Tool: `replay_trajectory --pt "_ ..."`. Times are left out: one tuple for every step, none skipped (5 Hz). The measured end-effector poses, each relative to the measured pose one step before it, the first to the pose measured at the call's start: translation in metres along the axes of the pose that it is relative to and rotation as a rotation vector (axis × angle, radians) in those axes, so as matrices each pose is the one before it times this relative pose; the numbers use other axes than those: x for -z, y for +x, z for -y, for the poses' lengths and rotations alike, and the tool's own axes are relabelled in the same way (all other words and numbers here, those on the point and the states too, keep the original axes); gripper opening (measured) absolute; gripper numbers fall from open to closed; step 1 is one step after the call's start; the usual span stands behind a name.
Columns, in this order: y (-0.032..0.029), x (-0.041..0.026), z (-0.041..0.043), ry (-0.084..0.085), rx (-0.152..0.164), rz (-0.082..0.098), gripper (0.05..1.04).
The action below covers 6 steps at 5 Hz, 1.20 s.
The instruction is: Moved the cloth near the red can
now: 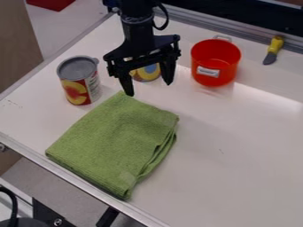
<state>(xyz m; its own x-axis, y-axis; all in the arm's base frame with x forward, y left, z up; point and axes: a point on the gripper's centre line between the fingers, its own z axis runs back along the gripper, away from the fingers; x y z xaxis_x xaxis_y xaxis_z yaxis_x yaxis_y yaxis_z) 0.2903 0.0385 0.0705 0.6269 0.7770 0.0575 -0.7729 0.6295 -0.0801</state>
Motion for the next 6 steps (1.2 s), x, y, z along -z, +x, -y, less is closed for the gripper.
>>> replay_trajectory --pt "-0.00444 0.00841 -0.00436 0.0209 0.0039 -0.0225 0.999" --pt "-0.00902 0.00340 -0.01893 -0.0014 0.0352 0.0234 0.999" --pt "-0.00066 -0.00157 -0.01564 -0.0031 0.0262 0.0325 0.964" --pt "-0.00156 0.00598 -0.01206 0.0156 0.0638 0.0500 0.698" --pt "-0.00532 0.01037 -0.00802 0.0131 0.0600 0.0349 0.401" --pt "-0.00884 0.00892 -0.00599 -0.0027 0.0605 0.0089 0.173"
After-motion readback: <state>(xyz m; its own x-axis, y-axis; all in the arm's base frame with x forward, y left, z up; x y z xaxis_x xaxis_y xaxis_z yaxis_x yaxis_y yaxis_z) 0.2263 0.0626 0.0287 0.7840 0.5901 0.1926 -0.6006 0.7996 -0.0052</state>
